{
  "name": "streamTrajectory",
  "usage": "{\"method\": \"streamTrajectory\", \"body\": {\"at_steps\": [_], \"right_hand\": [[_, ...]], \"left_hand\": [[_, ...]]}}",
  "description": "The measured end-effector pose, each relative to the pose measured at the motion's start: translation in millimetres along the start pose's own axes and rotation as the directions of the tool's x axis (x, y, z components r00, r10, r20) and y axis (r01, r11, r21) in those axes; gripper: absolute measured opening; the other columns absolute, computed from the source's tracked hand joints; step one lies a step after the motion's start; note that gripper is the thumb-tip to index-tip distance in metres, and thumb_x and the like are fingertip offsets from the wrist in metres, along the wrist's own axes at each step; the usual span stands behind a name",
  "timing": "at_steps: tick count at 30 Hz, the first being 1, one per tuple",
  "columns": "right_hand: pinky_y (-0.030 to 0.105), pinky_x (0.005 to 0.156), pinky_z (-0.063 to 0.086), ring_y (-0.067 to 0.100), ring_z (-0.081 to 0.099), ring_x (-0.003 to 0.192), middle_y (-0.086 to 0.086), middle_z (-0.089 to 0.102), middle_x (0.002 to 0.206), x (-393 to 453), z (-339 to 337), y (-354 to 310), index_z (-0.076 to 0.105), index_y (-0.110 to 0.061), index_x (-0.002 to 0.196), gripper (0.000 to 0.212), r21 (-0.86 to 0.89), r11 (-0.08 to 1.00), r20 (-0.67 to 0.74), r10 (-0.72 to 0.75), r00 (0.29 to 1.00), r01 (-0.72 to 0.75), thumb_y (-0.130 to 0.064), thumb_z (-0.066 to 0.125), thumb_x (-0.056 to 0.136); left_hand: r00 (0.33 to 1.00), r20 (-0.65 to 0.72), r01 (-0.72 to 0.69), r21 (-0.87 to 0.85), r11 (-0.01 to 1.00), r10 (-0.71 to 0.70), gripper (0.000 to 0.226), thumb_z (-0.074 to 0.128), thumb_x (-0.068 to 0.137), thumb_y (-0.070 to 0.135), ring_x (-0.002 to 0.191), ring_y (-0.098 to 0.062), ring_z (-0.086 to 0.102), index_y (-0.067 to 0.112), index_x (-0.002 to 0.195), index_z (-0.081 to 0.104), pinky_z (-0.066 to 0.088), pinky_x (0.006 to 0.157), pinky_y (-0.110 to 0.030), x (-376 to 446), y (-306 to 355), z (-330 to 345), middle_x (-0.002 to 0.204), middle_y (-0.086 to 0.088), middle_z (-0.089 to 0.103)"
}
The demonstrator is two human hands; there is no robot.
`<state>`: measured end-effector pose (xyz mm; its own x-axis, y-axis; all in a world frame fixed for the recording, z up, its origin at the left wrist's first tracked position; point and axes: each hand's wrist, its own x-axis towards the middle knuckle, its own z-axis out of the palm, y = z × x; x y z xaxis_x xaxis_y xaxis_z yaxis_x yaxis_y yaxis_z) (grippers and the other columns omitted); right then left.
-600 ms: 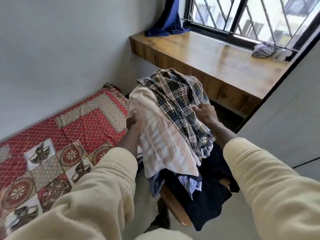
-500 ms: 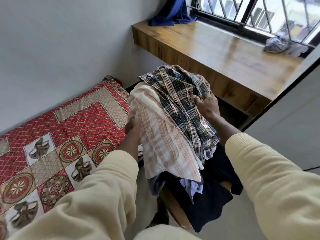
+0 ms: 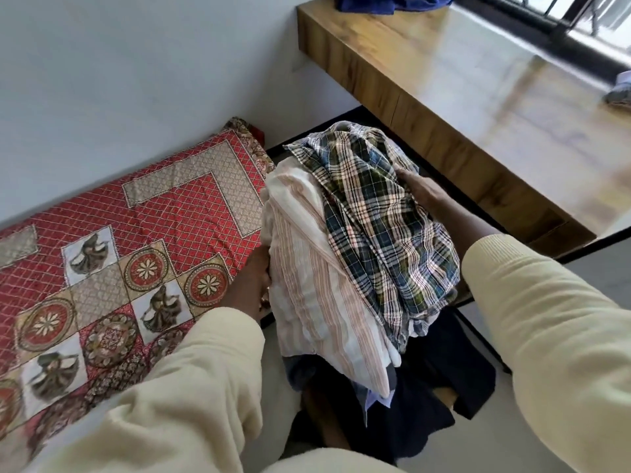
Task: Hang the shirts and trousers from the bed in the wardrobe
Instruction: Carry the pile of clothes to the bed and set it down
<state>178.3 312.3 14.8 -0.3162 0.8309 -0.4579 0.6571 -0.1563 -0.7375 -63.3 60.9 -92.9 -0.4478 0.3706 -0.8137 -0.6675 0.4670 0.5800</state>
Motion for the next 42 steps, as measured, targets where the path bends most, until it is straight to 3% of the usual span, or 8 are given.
{"method": "streamTrajectory", "body": {"at_steps": [6, 15, 17, 21, 25, 29, 34, 42], "right_hand": [[0.033, 0.102, 0.041, 0.034, 0.051, 0.126, 0.017, 0.051, 0.142, 5.3, 14.0, 23.1, 0.055, -0.012, 0.138, 0.059, -0.016, 0.997, 0.056, -0.070, 0.996, 0.071, -0.055, 0.044, 0.098], [0.028, 0.077, 0.050, 0.021, 0.063, 0.092, 0.010, 0.066, 0.116, 10.0, -3.3, 38.1, 0.059, -0.005, 0.126, 0.051, 0.150, 0.988, 0.142, -0.055, 0.988, 0.033, -0.044, 0.057, 0.094], [0.024, 0.069, 0.055, 0.022, 0.069, 0.087, 0.010, 0.068, 0.113, 25.2, -1.1, 53.4, 0.056, -0.005, 0.126, 0.056, 0.239, 0.970, 0.277, -0.032, 0.960, -0.037, -0.046, 0.066, 0.088], [0.047, 0.089, 0.057, 0.025, 0.071, 0.095, 0.011, 0.065, 0.125, 93.4, 10.4, 95.7, 0.049, -0.013, 0.138, 0.095, 0.200, 0.971, 0.424, 0.037, 0.905, -0.133, -0.065, 0.081, 0.065], [0.060, 0.089, 0.053, 0.035, 0.066, 0.109, 0.013, 0.059, 0.134, 128.3, 4.8, 111.3, 0.047, -0.014, 0.139, 0.120, 0.108, 0.980, 0.416, 0.108, 0.903, -0.166, -0.078, 0.082, 0.044], [0.054, 0.090, 0.055, 0.034, 0.060, 0.114, 0.010, 0.047, 0.137, 74.0, -4.8, 75.9, 0.022, -0.015, 0.149, 0.114, 0.088, 0.982, 0.328, 0.130, 0.936, -0.167, -0.067, 0.078, 0.065], [0.062, 0.101, 0.045, 0.033, 0.060, 0.120, 0.009, 0.057, 0.138, 90.9, -9.8, 80.6, 0.045, -0.027, 0.144, 0.118, 0.232, 0.958, 0.373, 0.070, 0.925, -0.167, -0.099, 0.053, 0.051], [0.046, 0.102, 0.047, 0.024, 0.045, 0.132, 0.001, 0.041, 0.138, 174.3, -7.9, 111.5, 0.036, -0.015, 0.147, 0.109, 0.152, 0.988, 0.293, -0.052, 0.955, 0.007, -0.073, 0.071, 0.062]], "left_hand": [[0.678, -0.567, -0.441, 0.194, 0.876, 0.467, 0.042, 0.047, 0.100, 0.031, 0.092, -0.022, 0.054, -0.003, 0.125, 0.053, 0.040, 0.073, -0.029, -65.5, 24.9, 33.5, 0.109, -0.012, 0.058], [0.914, -0.335, -0.247, -0.017, 0.969, 0.227, 0.023, 0.041, 0.093, 0.027, 0.054, -0.017, 0.045, 0.014, 0.088, 0.058, 0.032, 0.049, -0.028, -117.5, -56.4, 87.2, 0.071, -0.009, 0.050], [0.919, -0.331, -0.219, 0.025, 0.975, 0.215, 0.019, 0.050, 0.094, 0.023, 0.048, -0.015, 0.051, 0.009, 0.103, 0.060, 0.036, 0.044, -0.022, -116.4, -57.2, 84.8, 0.071, -0.006, 0.053], [0.868, -0.443, -0.118, 0.257, 0.959, 0.225, 0.101, 0.077, 0.075, 0.056, 0.124, -0.034, 0.049, 0.002, 0.145, 0.027, 0.049, 0.099, -0.041, -100.0, -45.6, 69.9, 0.139, -0.018, 0.044], [0.841, -0.391, -0.304, 0.230, 0.924, 0.374, 0.064, 0.081, 0.076, 0.042, 0.105, -0.028, 0.065, 0.007, 0.125, 0.059, 0.056, 0.090, -0.042, -84.9, -50.2, 64.0, 0.121, -0.010, 0.066], [0.794, -0.559, -0.209, 0.119, 0.971, 0.240, 0.091, 0.078, 0.079, 0.043, 0.125, -0.037, 0.052, 0.003, 0.146, 0.031, 0.049, 0.100, -0.050, -80.0, -59.9, 68.3, 0.143, -0.019, 0.046], [0.985, -0.174, -0.029, -0.059, 0.998, 0.019, 0.074, 0.066, 0.081, 0.064, 0.120, -0.030, 0.056, 0.013, 0.134, 0.055, 0.044, 0.105, -0.044, -85.2, -60.3, 61.4, 0.128, -0.011, 0.060], [0.846, -0.516, -0.202, -0.074, 0.977, 0.136, 0.099, 0.080, 0.069, 0.052, 0.109, -0.022, 0.056, 0.005, 0.142, 0.033, 0.052, 0.089, -0.039, -73.9, -69.8, 48.7, 0.124, -0.003, 0.053]]}}
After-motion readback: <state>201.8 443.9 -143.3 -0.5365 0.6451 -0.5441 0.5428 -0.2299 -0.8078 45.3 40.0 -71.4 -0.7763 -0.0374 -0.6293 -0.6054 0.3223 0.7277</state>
